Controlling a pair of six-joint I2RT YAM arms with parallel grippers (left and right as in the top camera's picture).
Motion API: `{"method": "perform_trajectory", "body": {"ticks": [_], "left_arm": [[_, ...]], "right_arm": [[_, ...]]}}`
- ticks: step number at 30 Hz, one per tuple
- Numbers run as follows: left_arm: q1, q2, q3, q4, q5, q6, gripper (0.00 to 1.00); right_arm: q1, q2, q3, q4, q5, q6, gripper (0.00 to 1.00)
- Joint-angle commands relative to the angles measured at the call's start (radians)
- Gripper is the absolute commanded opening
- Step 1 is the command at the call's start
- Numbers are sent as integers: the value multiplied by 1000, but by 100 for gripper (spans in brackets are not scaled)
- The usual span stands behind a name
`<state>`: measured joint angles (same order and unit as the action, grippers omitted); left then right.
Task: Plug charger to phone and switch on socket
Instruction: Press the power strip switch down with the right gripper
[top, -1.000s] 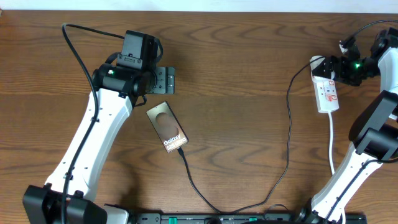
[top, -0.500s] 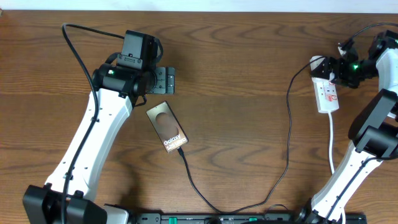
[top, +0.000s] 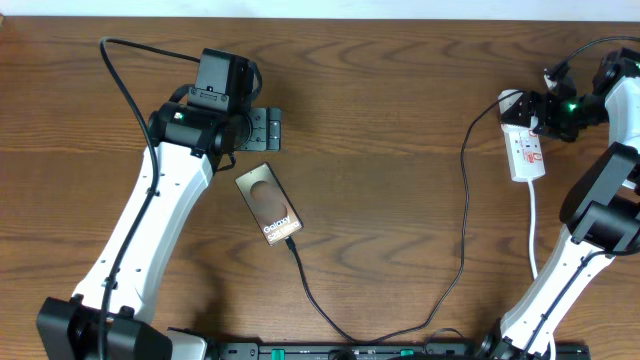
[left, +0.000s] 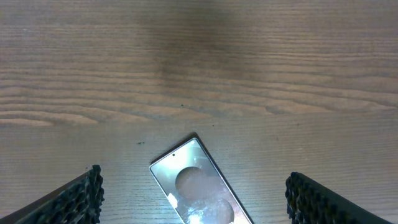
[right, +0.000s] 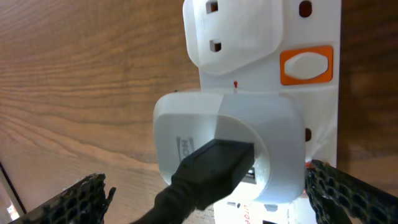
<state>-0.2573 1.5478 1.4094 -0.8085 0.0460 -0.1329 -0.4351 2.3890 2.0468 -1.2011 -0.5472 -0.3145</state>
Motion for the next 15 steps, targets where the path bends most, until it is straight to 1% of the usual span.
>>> {"method": "perform_trajectory", "body": {"ticks": [1, 15], "left_arm": [[1, -18, 22, -2, -13, 9, 91], [1, -18, 22, -2, -13, 9, 91]], "right_arm": [[31, 58, -13, -32, -66, 15, 99], [78, 58, -13, -39, -117, 25, 99]]}}
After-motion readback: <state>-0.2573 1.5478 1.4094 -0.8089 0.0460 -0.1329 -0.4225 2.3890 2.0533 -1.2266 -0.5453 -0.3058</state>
